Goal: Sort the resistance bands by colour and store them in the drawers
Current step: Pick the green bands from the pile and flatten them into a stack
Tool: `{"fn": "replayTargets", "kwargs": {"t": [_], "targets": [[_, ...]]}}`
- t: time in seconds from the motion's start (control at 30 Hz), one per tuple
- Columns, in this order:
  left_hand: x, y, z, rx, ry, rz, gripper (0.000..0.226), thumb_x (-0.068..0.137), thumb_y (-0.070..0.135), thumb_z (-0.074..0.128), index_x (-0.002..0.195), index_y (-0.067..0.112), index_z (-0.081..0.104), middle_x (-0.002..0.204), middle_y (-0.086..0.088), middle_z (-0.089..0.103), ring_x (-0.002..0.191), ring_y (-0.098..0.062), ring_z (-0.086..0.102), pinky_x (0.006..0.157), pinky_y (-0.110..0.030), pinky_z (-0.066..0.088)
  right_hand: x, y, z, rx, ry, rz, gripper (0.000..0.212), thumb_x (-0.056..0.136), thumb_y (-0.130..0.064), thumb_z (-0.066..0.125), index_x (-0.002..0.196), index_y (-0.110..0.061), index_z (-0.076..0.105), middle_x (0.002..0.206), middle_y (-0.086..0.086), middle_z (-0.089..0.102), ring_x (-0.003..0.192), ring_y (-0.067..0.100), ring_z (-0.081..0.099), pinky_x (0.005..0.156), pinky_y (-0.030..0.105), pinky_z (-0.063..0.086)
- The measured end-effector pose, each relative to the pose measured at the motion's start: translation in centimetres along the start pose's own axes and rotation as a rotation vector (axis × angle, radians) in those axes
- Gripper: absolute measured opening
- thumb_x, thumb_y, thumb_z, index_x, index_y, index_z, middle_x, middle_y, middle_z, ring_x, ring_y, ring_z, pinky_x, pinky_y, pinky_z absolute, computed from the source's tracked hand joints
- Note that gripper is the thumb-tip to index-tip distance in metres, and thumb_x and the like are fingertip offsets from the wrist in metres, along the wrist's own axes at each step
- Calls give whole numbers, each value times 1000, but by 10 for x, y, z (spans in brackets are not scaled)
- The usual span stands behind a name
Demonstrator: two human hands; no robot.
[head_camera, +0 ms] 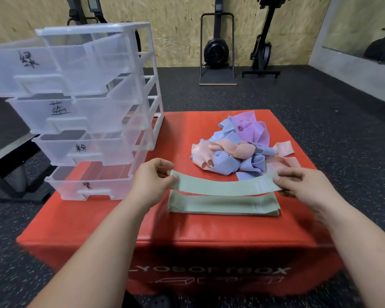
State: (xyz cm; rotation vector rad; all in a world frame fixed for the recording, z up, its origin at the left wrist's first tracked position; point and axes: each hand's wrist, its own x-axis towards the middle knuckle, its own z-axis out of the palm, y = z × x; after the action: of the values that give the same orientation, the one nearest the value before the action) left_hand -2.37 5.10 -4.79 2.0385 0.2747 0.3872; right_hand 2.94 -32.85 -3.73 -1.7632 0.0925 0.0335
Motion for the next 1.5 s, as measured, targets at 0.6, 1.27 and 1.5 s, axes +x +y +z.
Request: {"fn": "replayTargets", "kwargs": {"t": [0.6, 1.27, 1.5], "targets": [[-21, -10, 15, 622, -114, 197, 35, 82, 10, 73, 113, 26, 71, 104, 5, 60, 94, -22, 62, 85, -42, 56, -9, 27, 12, -869, -4, -337, 22, 78, -21, 84, 97, -29, 76, 76, -14, 70, 77, 11, 66, 69, 30, 46], [-11, -12, 8, 773, -483, 338, 68, 71, 45, 91, 133, 40, 62, 124, 20, 64, 114, -13, 60, 93, -38, 53, 12, 29, 1, -1139, -435, -478, 67, 68, -54, 89, 129, -44, 64, 126, -23, 67, 115, 7, 63, 98, 34, 51], [-9, -15, 9, 786, -518, 331, 71, 71, 49, 90, 135, 43, 60, 125, 20, 62, 114, -12, 58, 95, -39, 53, 16, 31, 1, -1117, -476, -461, 75, 65, -52, 89, 134, -46, 60, 131, -25, 64, 121, 5, 60, 103, 34, 50]]}}
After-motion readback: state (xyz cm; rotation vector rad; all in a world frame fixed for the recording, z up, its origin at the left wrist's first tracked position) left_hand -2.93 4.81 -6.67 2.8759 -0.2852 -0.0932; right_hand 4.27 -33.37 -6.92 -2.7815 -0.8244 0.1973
